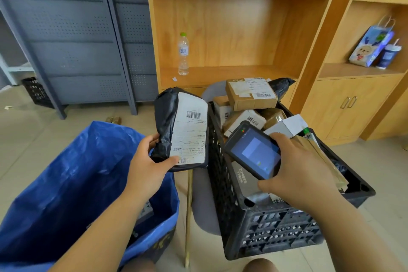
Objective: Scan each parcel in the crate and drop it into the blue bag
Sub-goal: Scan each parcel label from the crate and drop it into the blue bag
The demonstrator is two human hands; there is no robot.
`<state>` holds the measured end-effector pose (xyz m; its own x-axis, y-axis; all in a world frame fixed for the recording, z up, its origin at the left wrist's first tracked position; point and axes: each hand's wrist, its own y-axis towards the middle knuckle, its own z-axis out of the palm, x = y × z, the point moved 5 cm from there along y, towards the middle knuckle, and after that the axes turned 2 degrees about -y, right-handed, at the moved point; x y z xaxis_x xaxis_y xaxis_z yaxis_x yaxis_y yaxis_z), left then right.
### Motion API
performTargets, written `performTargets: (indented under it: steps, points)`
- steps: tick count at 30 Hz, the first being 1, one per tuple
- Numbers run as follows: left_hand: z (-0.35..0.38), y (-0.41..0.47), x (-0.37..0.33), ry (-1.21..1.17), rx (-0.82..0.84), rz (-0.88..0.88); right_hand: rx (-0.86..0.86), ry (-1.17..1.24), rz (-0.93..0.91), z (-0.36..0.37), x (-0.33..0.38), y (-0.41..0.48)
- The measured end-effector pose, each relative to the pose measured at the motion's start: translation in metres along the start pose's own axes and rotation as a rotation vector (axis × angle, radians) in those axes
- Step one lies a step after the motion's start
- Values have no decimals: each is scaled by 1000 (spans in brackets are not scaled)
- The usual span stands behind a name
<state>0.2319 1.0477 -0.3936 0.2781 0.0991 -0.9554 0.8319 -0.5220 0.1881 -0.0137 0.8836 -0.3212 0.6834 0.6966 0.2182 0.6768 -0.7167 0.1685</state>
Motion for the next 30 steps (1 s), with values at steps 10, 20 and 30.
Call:
performTargets:
  steps: [10,20,30]
  points:
    - [-74,-23,64,107,-137,-226,103,73,-149,38,71,7]
    - [-125,-35,139,402,-106,-518,180,86,-189,70,102,6]
    - [-41,-22,74,263,155,-248,108,72,-28,49,40,1]
